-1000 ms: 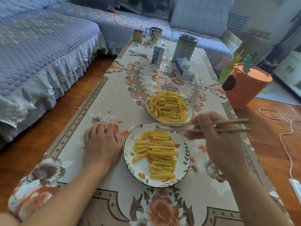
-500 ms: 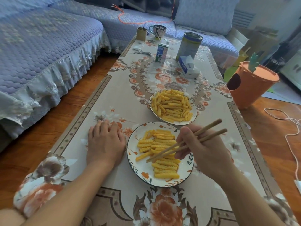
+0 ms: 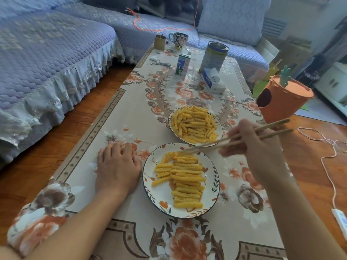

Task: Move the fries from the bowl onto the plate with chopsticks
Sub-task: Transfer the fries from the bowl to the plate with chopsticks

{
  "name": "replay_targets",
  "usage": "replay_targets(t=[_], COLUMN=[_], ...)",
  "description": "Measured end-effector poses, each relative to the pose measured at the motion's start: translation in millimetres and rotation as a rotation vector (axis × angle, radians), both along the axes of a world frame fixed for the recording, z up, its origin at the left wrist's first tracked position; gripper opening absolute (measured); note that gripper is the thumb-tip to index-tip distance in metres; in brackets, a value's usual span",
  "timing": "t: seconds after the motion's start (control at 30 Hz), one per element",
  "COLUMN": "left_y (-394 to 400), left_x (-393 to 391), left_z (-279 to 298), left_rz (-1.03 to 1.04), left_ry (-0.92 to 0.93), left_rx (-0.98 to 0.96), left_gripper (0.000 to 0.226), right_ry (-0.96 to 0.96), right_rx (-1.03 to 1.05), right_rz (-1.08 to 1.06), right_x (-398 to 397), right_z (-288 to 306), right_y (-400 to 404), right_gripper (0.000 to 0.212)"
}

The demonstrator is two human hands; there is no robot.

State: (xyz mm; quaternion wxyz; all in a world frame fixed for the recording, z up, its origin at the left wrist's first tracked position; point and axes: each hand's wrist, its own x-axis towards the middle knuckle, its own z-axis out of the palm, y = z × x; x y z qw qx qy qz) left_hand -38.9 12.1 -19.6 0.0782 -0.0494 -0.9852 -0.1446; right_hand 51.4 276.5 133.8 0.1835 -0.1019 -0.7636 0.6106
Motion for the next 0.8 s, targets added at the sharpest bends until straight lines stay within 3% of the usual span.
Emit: replay_targets(t=[0.1, 0.5, 0.8], left_y=[0, 1, 0], left_x=[0, -1, -1], left_z=[1, 2, 2], left_rz=[0.001, 0.009, 0.001], left_ry=[-0.002, -0.017, -0.006], left_rx=[-0.002, -0.011, -0.004], left_gripper=[0.04, 0.041, 0.04], right_ry=[0.041, -0.024, -0.006], right_rx=[0.06, 0.126, 0.042], right_rz=[-0.12, -0.124, -0.175], right_x=[-25, -59, -13], right_z=[-5, -38, 4], right_y=[23, 27, 25], right_gripper=[0.037, 0.037, 0.045])
